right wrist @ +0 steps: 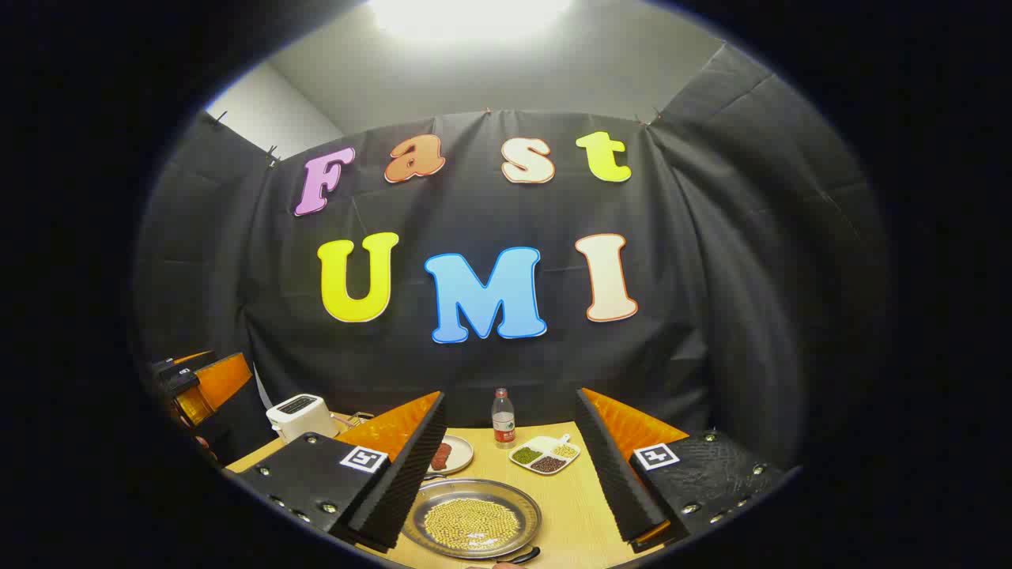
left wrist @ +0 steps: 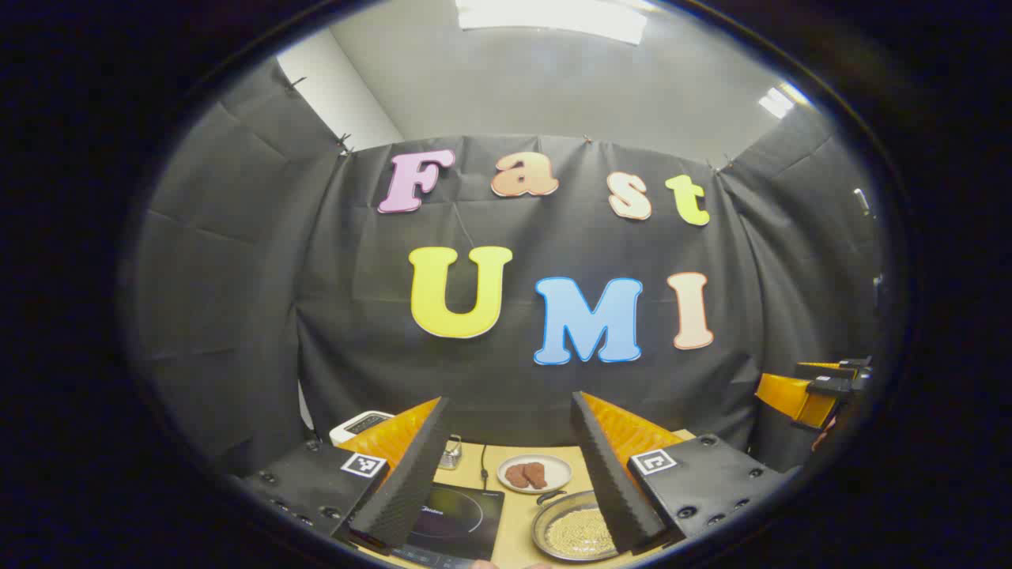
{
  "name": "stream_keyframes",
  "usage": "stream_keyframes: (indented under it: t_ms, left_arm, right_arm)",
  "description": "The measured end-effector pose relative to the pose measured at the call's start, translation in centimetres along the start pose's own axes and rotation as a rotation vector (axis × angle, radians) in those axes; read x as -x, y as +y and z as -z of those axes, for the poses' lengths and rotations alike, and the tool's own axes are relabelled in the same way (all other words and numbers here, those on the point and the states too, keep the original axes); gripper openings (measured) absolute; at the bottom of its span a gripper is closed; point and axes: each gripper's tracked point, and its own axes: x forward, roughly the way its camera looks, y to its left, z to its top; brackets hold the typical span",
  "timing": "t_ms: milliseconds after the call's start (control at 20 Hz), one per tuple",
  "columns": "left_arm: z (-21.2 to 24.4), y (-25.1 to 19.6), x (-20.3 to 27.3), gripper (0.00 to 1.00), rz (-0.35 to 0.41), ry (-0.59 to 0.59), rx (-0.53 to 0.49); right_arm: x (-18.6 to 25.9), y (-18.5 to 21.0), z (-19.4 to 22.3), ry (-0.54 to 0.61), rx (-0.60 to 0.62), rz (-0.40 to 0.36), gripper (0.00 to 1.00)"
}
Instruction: First push the handle of the pot to place it horizontally, then grasp the pot with both hands and set it on the induction cooktop.
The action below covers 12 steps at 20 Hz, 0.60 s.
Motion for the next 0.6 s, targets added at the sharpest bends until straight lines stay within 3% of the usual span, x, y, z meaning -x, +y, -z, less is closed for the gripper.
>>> stream_keyframes:
  t_ms: [450,600]
  left_arm:
    - [-0.3,2.2,-1.7,0.99,-0.012,-0.013,0.02]
    - [0.0,2.1,-2.0,0.96,0.011,-0.01,0.024]
  right_arm:
    - [-0.9,1.4,-0.2,-0.009,0.005,-0.007,0.98]
    - [-0.7,1.7,-0.5,-0.022,0.01,-0.003,0.98]
